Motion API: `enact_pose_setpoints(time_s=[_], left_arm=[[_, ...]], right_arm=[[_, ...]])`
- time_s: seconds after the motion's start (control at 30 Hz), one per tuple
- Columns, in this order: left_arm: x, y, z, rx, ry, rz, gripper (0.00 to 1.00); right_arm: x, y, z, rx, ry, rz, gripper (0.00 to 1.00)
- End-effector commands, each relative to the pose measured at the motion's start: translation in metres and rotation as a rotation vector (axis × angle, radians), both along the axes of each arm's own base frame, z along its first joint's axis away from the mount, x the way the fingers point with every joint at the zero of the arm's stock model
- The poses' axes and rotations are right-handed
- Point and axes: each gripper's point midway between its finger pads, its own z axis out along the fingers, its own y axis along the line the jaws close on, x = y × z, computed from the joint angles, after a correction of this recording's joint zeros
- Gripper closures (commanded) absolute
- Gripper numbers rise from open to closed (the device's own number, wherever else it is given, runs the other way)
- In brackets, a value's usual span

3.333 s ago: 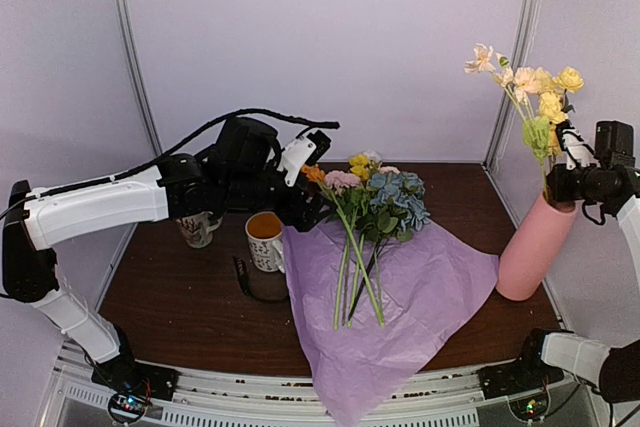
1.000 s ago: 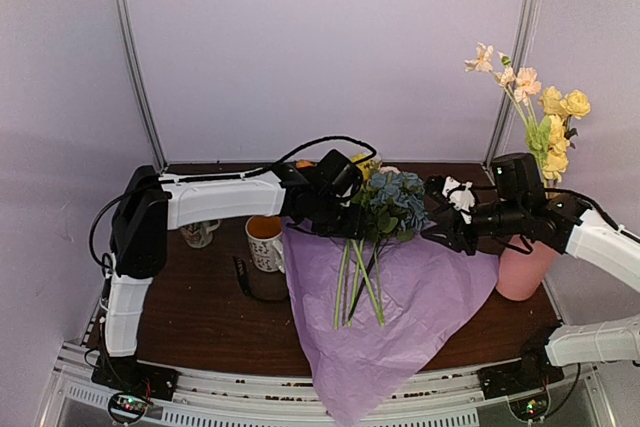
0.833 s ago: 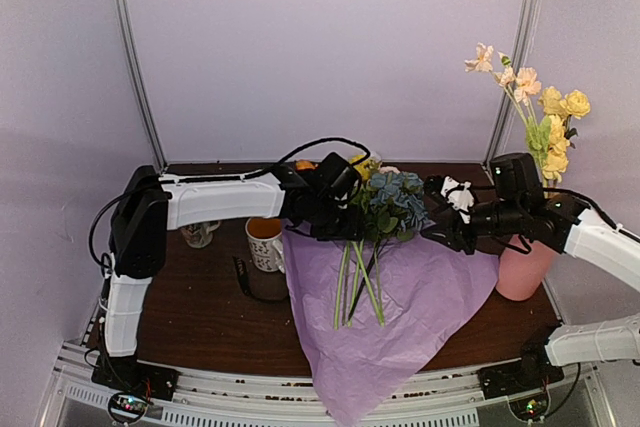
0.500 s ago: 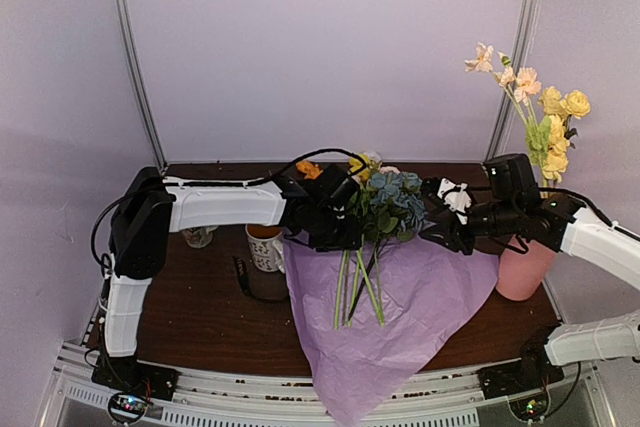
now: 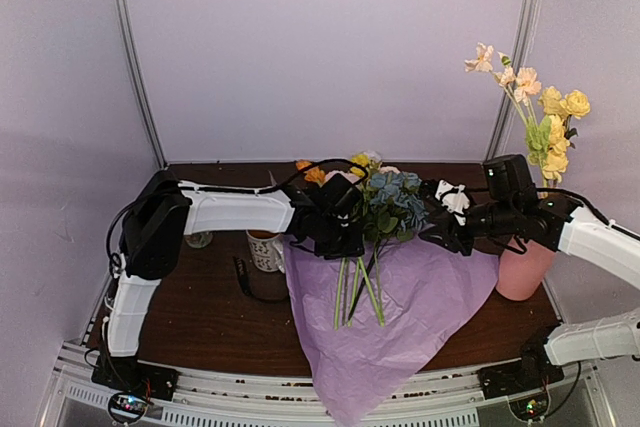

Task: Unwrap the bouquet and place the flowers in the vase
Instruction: Pick up the fake flower from the flattened wrapping paper.

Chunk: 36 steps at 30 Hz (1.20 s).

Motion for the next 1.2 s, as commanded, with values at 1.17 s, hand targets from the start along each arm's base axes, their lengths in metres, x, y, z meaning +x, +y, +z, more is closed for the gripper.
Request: enact_pose_setpoints(time_s=[1.17], left_arm=[[0.002,-0.002,0.088,-0.218,-0.159,0.005,1.0]], right_arm=[[0.013,-0.005,-0.01,-0.053,-0.018,-0.046,0.63]])
